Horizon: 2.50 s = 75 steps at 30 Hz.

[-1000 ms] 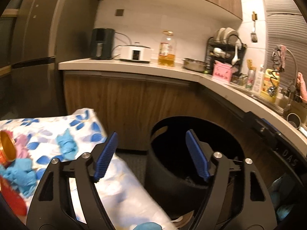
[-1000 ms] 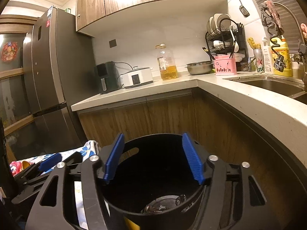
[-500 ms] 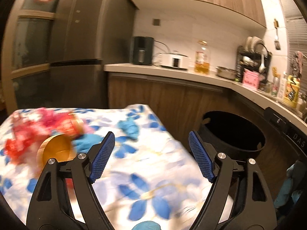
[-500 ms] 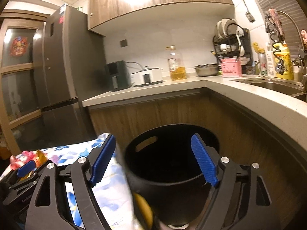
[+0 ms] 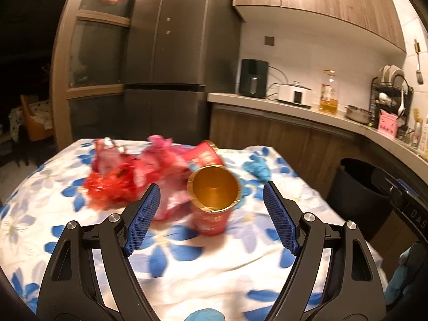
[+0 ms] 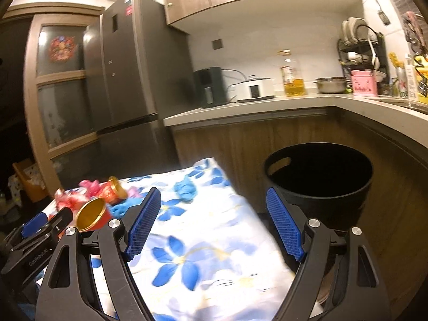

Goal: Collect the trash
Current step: 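Move both open tools back toward the red bags and cup, then grasp the red-and-gold cup with the right tool while the left grasps a red bag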

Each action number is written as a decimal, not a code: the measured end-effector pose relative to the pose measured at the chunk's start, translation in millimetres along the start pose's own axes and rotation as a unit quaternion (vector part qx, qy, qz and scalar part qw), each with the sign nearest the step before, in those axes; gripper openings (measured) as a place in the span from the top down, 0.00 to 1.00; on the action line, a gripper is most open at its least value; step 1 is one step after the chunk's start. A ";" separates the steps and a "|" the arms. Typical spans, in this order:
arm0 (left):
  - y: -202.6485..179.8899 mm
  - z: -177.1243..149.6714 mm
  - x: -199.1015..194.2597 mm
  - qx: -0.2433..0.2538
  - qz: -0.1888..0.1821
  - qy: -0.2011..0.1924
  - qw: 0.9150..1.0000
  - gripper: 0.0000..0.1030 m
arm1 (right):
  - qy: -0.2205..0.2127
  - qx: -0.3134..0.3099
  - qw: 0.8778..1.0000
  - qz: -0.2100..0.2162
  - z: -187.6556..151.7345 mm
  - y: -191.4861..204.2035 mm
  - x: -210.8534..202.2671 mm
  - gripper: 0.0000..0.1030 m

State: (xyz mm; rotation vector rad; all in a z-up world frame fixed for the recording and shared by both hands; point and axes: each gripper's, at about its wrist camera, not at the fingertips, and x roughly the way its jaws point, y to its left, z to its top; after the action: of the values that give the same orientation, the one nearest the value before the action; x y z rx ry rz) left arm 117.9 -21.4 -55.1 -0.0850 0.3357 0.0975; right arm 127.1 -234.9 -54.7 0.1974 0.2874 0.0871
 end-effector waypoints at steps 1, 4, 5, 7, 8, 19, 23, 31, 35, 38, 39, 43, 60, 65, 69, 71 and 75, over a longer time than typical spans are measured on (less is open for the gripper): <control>2.7 0.2 -0.7 0.002 0.007 -0.002 1.000 0.25 | 0.002 -0.001 1.000 0.006 -1.8 6.6 0.2 0.23; 20.8 -1.1 -6.1 -0.003 0.025 -0.007 1.000 0.25 | 0.010 -0.007 1.000 0.018 -7.2 25.2 3.0 0.23; 26.1 -1.0 -7.2 -0.008 0.029 -0.008 1.000 0.25 | 0.014 -0.009 1.000 0.022 -8.9 30.8 4.1 0.23; 37.3 -1.4 -8.6 -0.017 0.039 -0.008 0.999 0.25 | 0.022 -0.014 0.999 0.031 -12.2 43.0 8.1 0.23; 39.5 -1.0 -7.5 -0.020 0.042 -0.008 0.999 0.25 | 0.025 -0.016 0.999 0.036 -13.4 48.2 9.6 0.23; 80.4 -5.6 -2.8 -0.035 0.078 -0.006 0.996 0.25 | 0.043 -0.062 0.993 0.094 -43.5 108.8 30.4 0.23; 92.0 -6.0 -0.3 -0.042 0.087 -0.006 0.995 0.25 | 0.049 -0.076 0.991 0.103 -48.0 126.1 42.9 0.16; 108.1 -5.9 9.9 -0.054 0.099 -0.003 0.994 0.25 | 0.062 -0.097 0.988 0.101 -50.9 151.9 70.9 0.16; 113.1 -4.5 15.3 -0.054 0.099 -0.002 0.994 0.25 | 0.063 -0.111 0.987 0.100 -55.8 162.4 81.0 0.16; 114.7 -3.2 18.6 -0.053 0.095 -0.002 0.994 0.25 | 0.067 -0.109 0.987 0.099 -55.6 164.9 87.1 0.16; 114.7 -2.5 20.0 -0.052 0.094 -0.002 0.994 0.25 | 0.069 -0.106 0.987 0.100 -55.2 164.5 88.8 0.18; 113.6 -1.3 24.7 -0.050 0.085 0.002 0.995 0.25 | 0.085 -0.100 0.986 0.105 -55.6 163.3 97.3 0.32; 85.1 1.8 65.2 -0.024 0.026 0.041 0.999 0.38 | 0.075 -0.055 0.990 0.102 -48.9 132.3 83.5 0.55; 79.6 0.3 81.2 -0.015 0.008 0.071 0.997 0.68 | 0.070 -0.050 0.991 0.098 -44.8 123.4 76.3 0.55; 74.4 -0.6 79.8 -0.008 0.000 0.069 0.998 0.91 | 0.064 -0.047 0.992 0.098 -41.2 117.0 70.4 0.55; 71.1 -0.9 75.9 -0.006 -0.001 0.064 0.998 0.94 | 0.061 -0.046 0.992 0.099 -39.6 114.0 67.3 0.55; 64.6 -0.8 61.5 -0.003 0.005 0.049 0.999 0.97 | 0.055 -0.045 0.993 0.097 -36.3 107.8 60.3 0.55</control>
State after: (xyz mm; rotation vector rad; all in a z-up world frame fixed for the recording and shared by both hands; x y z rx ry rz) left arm 168.4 47.6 -80.7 -0.0934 0.4335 0.1051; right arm 168.0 -116.2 -83.1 0.1298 0.3722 0.3038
